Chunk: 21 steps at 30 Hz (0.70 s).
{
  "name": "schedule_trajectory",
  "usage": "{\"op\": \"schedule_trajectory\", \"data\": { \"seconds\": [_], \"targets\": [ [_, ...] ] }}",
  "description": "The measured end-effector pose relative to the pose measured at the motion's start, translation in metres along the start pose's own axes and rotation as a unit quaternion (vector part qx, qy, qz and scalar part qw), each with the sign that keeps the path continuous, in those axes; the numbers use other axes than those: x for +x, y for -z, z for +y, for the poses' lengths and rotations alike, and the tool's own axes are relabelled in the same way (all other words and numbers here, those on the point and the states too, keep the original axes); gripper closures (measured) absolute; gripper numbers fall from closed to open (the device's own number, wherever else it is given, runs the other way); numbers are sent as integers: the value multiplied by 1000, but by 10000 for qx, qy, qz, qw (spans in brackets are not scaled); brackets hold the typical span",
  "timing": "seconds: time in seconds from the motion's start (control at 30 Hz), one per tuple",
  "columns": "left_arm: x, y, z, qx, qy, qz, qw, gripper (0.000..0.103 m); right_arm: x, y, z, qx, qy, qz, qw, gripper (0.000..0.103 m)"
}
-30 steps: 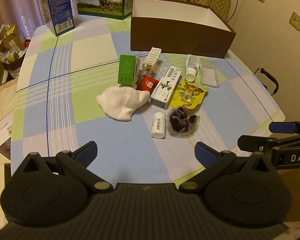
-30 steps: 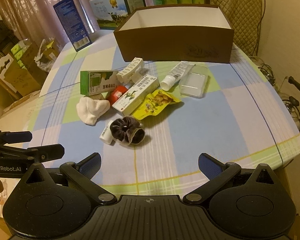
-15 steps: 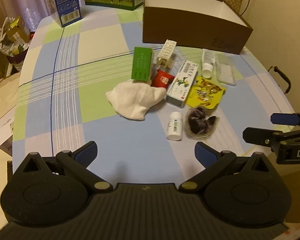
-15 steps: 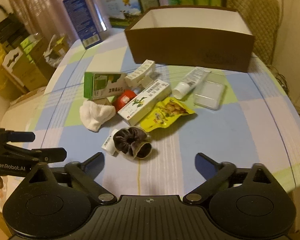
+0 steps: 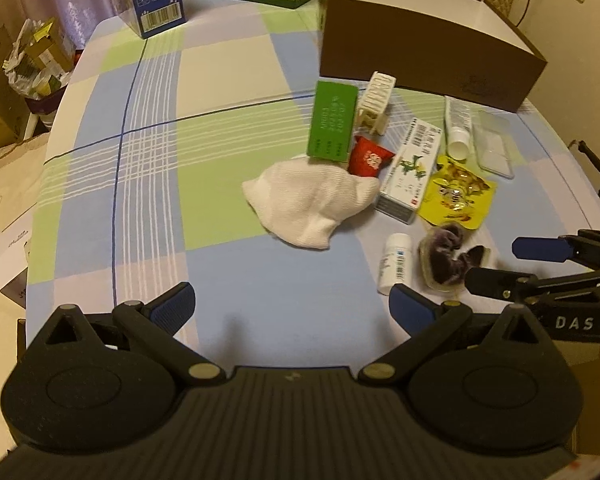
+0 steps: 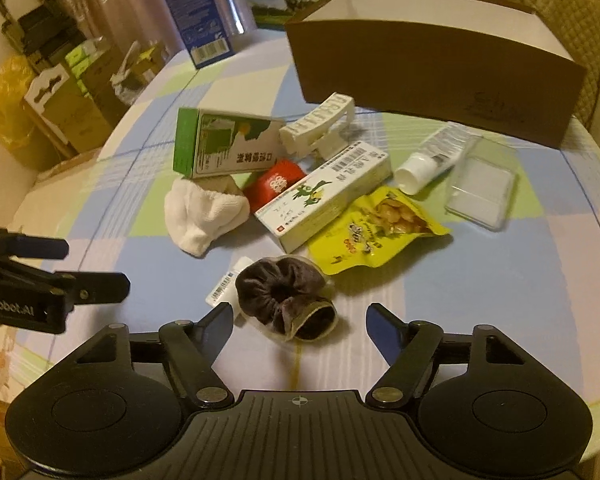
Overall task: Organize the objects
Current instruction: 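Grasp the dark brown scrunchie with the right tool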
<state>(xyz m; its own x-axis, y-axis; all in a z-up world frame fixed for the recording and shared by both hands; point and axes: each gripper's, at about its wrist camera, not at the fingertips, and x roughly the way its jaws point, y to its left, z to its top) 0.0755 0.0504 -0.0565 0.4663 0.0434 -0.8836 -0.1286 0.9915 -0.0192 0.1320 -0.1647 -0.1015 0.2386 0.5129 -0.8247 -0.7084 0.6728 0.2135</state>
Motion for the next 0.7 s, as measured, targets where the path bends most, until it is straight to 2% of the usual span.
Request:
{"op": "schedule_trajectory", "data": {
  "seconds": [0.2,0.3,0.37,0.4,0.47,0.57,0.7],
  "targets": [
    [9,-4,8,-79,-72,71,9999,2,22,1,1,-182,-19,150,9997,37],
    [12,-5,11,-120,-104,94,9998,2,32,3,3,-343,-86,201,9992,50],
    [14,-5,12,-137,-117,114,9998,2,36,4,4,-462,-41,269,9986,65],
    [14,-6,13,-137,-127,120,9998,3,36,5,4,-505,-55,268,9983,68],
    [15,-6,12,-141,-127,118,9998,3,35,6,3,-550,-115,245,9981,80],
    [15,-8,11,-134,-97,115,9998,3,28,6,3,-644,-237,205,9974,86],
    [14,-11,7,-91,-51,91,9999,3,15,3,2,-551,-429,147,9974,88]
  ]
}}
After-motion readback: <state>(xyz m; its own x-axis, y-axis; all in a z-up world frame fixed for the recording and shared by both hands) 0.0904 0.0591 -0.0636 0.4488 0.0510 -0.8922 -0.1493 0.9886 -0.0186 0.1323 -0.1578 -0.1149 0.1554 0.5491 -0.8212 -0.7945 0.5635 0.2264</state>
